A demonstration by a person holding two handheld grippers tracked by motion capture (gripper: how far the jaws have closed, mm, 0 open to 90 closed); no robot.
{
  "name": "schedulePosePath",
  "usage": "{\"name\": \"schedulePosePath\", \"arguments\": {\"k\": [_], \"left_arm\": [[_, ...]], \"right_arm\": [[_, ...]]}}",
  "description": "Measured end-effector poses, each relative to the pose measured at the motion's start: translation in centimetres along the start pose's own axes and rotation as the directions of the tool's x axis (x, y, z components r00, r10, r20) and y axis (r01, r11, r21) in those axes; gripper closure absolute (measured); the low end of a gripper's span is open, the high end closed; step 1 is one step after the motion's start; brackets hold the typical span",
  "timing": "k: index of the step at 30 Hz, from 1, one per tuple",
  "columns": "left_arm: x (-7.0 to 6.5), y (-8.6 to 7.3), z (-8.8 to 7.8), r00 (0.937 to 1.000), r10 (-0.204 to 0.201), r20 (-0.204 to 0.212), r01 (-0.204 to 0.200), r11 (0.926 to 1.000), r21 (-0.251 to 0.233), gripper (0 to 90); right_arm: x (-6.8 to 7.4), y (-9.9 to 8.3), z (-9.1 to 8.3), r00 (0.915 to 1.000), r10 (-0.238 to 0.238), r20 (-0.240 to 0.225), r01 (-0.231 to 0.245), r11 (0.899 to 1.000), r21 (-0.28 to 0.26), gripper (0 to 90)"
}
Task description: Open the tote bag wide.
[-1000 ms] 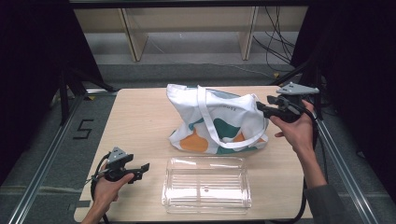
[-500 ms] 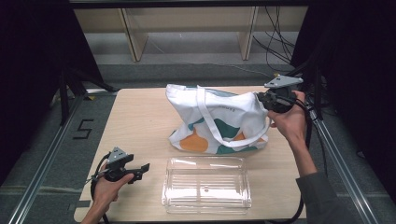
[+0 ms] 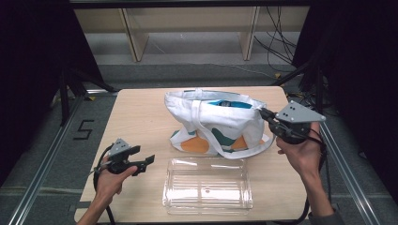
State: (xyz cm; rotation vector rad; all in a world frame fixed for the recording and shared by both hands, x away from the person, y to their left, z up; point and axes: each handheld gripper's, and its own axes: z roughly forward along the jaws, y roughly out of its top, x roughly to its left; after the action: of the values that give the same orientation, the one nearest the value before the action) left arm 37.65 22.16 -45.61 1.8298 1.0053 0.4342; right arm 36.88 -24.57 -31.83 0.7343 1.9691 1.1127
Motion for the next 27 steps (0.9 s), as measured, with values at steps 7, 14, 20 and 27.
{"name": "schedulePosePath", "arguments": {"k": [7, 14, 20, 27], "left_arm": [[-1.3, 6.0, 2.4, 0.9964, 0.018, 0.083, -0.012, 0.9976, -0.069, 23.6], [-0.1, 11.5, 4.4, 0.9925, -0.035, 0.117, 0.041, 0.9978, -0.053, 20.4], [1.0, 13.0, 7.1, 0.9893, -0.072, 0.127, 0.079, 0.9954, -0.053, 22.5], [1.7, 11.3, 9.0, 0.9935, -0.041, 0.106, 0.049, 0.9961, -0.074, 73.0]], "right_arm": [[0.1, -2.3, 1.1, 0.9994, 0.035, 0.002, -0.035, 0.999, 0.021, 88.7], [-2.4, -2.5, 3.0, 0.9952, 0.091, 0.035, -0.09, 0.996, -0.028, 88.7], [-2.1, -3.2, 3.8, 0.9973, 0.073, 0.002, -0.073, 0.997, -0.022, 88.7], [-2.1, -6.6, 3.9, 0.9908, 0.128, -0.045, -0.127, 0.992, 0.012, 88.7]]}}
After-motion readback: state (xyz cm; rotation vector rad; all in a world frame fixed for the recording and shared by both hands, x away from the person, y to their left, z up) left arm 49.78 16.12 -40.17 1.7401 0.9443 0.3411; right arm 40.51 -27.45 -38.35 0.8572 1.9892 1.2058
